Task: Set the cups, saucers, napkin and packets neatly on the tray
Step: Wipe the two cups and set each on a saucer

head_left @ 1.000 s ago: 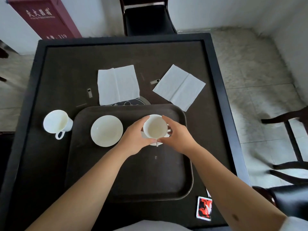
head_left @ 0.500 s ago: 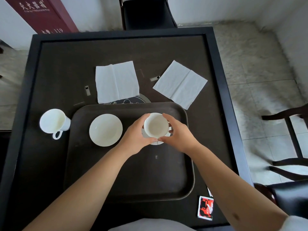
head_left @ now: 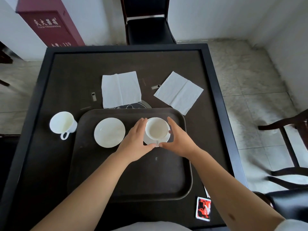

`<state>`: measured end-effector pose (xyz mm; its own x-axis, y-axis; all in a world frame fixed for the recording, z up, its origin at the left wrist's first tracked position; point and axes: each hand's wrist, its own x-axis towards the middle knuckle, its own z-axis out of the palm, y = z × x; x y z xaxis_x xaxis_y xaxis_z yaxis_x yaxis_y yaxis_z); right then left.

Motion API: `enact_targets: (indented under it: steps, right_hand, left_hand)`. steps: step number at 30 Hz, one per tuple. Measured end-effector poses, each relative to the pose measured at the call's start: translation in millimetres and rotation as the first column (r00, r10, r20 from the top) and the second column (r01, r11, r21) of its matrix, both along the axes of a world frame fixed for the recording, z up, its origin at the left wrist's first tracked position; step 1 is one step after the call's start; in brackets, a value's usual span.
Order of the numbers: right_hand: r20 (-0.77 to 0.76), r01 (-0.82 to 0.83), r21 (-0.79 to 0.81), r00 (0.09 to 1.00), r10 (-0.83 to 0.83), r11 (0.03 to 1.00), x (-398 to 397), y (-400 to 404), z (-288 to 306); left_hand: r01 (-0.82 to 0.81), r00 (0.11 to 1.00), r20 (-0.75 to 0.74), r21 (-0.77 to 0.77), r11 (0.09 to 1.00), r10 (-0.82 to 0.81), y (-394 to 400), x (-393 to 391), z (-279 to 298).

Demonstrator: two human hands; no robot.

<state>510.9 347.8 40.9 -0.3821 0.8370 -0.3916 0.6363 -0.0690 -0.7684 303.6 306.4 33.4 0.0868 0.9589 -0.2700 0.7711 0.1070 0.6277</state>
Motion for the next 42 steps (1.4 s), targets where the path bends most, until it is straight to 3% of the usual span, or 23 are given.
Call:
enact_targets:
  steps: [4,7,10,14,18,35,42]
  right_hand:
    - [0.139,-0.045,0.054,0.990,0.037,0.998,6.7,-16.8,8.8]
    - [0.344,-0.125,0.041,0.933,0.104,0.991,9.2,-34.0,15.2]
    - [0.427,-0.151,0.059,0.898,0.111,0.987,7.8,-55.4,28.6]
    - [0.515,-0.216,0.111,0.847,0.130,0.970,1.9,-85.9,43.3]
    - [0.585,-0.294,0.121,0.793,0.172,0.948,-17.8,-117.6,56.2]
    - [0.641,-0.587,0.100,0.656,0.399,0.803,-196.4,-156.9,79.9]
    - [0.556,-0.555,0.158,0.733,0.391,0.817,-264.5,-135.4,75.6]
  left_hand:
    - [-0.007,0.986,-0.167,0.024,1.000,0.011,-20.2,-7.1,12.1]
    - [0.014,0.964,-0.265,0.022,1.000,-0.008,-39.6,-13.2,22.7]
    - [0.050,0.934,-0.356,0.005,0.999,-0.044,-62.5,-20.4,36.0]
    - [0.081,0.902,-0.426,0.004,0.997,-0.072,-94.8,-30.8,52.3]
    - [0.096,0.914,-0.400,0.049,0.994,-0.068,-131.4,-46.8,67.9]
    - [-0.078,0.886,-0.459,0.009,0.997,0.073,-197.9,-192.8,93.2]
    - [-0.126,0.909,-0.391,0.070,0.990,0.143,-181.1,-252.6,91.1]
